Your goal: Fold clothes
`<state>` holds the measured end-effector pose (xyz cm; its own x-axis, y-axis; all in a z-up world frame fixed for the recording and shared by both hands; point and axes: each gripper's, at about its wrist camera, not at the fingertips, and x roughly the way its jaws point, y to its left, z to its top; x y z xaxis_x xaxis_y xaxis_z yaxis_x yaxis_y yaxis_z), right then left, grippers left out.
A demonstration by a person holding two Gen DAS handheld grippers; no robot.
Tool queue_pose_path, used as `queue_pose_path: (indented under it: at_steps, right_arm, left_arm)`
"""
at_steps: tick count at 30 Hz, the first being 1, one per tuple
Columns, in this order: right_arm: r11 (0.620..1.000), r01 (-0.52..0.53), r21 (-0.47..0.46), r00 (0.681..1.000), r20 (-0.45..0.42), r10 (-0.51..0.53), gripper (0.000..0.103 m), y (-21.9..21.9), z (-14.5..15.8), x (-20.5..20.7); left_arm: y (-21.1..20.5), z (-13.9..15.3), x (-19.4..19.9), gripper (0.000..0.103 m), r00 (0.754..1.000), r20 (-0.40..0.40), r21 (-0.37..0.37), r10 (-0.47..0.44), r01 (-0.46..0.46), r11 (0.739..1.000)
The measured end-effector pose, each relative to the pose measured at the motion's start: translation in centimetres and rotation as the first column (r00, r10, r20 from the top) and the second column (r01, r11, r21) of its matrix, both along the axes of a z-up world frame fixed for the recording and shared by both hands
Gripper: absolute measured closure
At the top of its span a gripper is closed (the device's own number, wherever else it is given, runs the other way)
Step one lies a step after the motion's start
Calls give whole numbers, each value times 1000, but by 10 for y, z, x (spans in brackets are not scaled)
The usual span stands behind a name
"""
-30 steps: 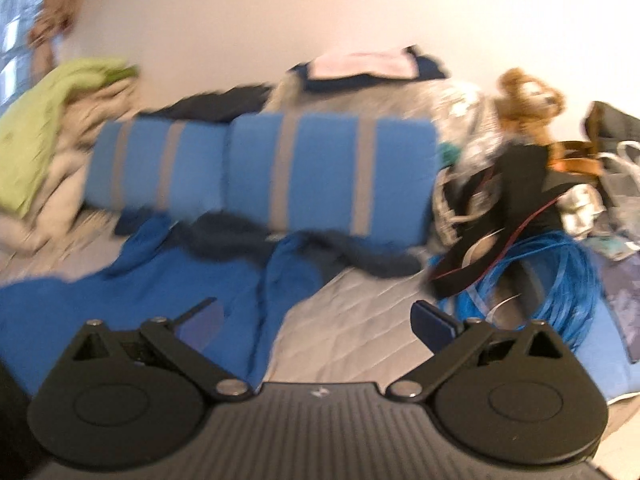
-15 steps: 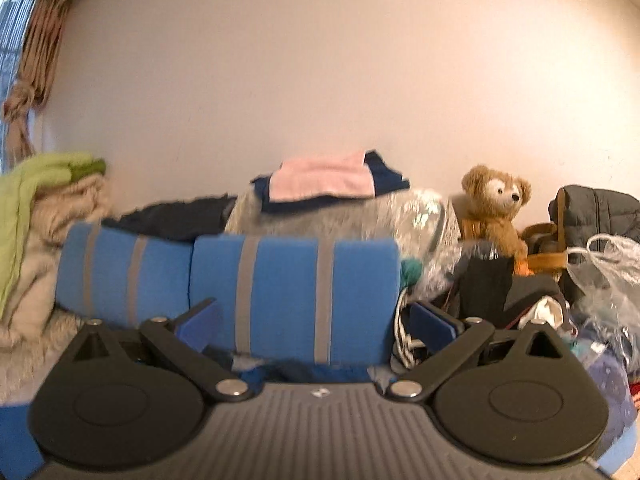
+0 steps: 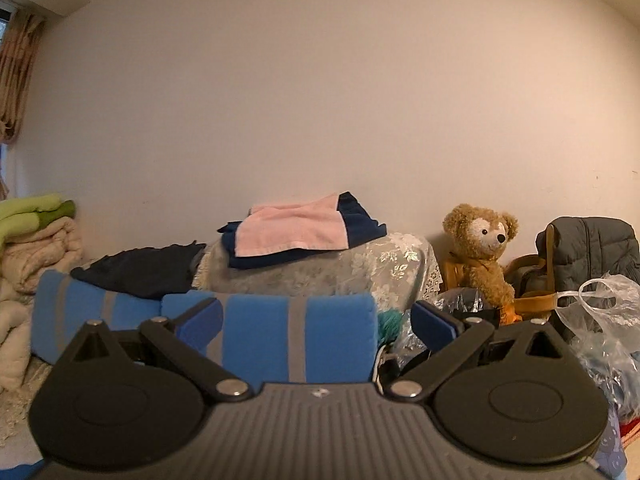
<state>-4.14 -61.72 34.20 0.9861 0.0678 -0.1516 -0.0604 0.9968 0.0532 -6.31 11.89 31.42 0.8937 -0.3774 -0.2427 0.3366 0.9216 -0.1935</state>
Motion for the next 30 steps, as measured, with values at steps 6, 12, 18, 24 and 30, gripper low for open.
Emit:
queue_pose_path:
  at_steps: [6, 12, 18, 24, 30]
  right_arm:
    - [998, 60, 7, 998, -6, -60, 0, -8, -3, 51]
    - [994, 110, 21, 994, 3, -110, 0, -6, -25, 76]
    - [999, 54, -8, 994, -94, -54, 0, 22, -92, 97]
    - [998, -51, -47, 978, -204, 41, 0, 56, -159, 115]
    - [985, -150, -82, 951, -284, 121, 0, 84, -212, 128]
  left_arm:
    - [-27, -10, 63, 23, 999, -30, 76, 29, -26, 997]
    - [-50, -36, 93, 23, 994, 29, 99, 102, -104, 990]
    - [-92, -89, 110, 22, 996, 30, 107, 78, -81, 991]
    - [-131, -141, 123, 22, 999, -20, 94, 25, -23, 995]
    - [-163, -194, 132, 22, 999, -34, 99, 10, -7, 995]
